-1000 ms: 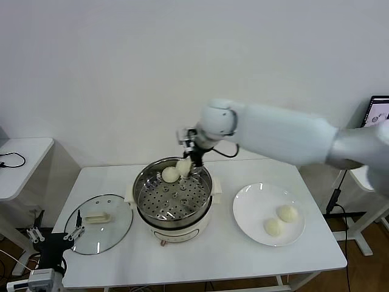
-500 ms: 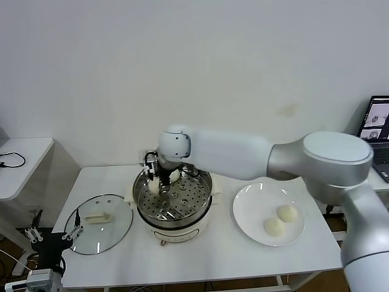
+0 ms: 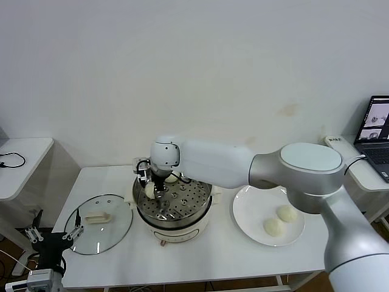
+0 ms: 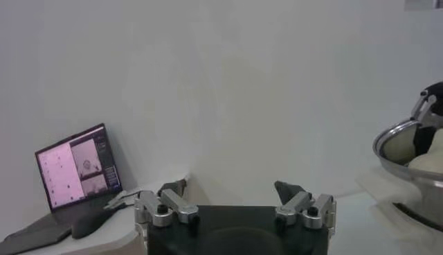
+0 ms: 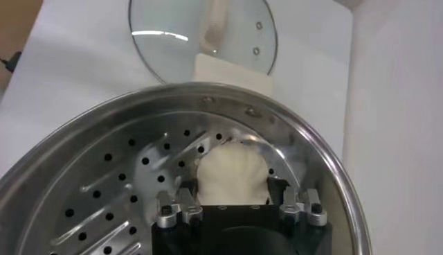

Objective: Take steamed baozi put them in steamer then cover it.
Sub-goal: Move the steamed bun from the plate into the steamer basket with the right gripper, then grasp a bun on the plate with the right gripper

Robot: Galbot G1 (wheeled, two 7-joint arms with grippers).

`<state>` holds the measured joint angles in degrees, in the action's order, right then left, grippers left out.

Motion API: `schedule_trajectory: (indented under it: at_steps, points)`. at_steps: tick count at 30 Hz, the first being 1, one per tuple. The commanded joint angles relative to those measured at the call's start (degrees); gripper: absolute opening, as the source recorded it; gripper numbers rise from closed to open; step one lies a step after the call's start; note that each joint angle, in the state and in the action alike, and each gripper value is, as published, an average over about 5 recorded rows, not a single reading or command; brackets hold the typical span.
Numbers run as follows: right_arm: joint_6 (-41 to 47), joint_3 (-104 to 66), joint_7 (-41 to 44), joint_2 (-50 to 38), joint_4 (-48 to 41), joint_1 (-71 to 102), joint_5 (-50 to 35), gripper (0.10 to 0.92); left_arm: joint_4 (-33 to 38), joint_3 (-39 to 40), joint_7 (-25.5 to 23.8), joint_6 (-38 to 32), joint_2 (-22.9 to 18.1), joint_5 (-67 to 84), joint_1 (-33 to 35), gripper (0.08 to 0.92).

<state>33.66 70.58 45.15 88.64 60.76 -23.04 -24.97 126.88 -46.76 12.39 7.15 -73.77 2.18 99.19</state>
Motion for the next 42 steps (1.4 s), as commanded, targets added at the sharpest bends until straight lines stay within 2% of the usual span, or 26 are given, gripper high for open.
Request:
schedule_trajectory:
  at_steps: [1,6,12,19,27,34,42]
  points:
    - [-0.6,-0.4,1.2,0.7,-1.2,-0.1,0.6,0.784,0.0,0.0,0.0,0.0,0.0,-0.1,0.0,0.823]
    - [-4.8,-1.1,6.9,-4.1,3.5,-4.6,1.5,0.821,0.0,-0.1,0.0,0.0,0.1,0.0,0.0,0.823]
    - [-11.5,-0.3,13.7,-16.5,14.0,-11.9,3.3,0.823,0.3,-0.1,-0.1,0.1,0.4,0.0,-0.1,0.823]
    - [-14.8,0.2,18.2,-35.9,27.4,-16.3,4.6,0.823,0.4,0.8,-0.2,0.3,0.6,-0.2,-0.4,0.823]
    - [-19.6,0.2,22.4,-56.7,35.0,-11.8,15.7,0.823,1.0,2.8,-0.2,0.8,0.4,-1.5,-0.3,0.823]
    - [-21.8,-3.0,21.0,-64.5,37.2,-1.3,24.7,0.823,0.8,4.0,-0.1,0.8,-0.3,-2.4,0.0,0.823]
    - [-21.7,-12.8,18.6,-66.1,35.6,14.5,32.1,0.823,0.6,3.8,-0.1,0.7,-0.5,-2.8,0.6,0.823]
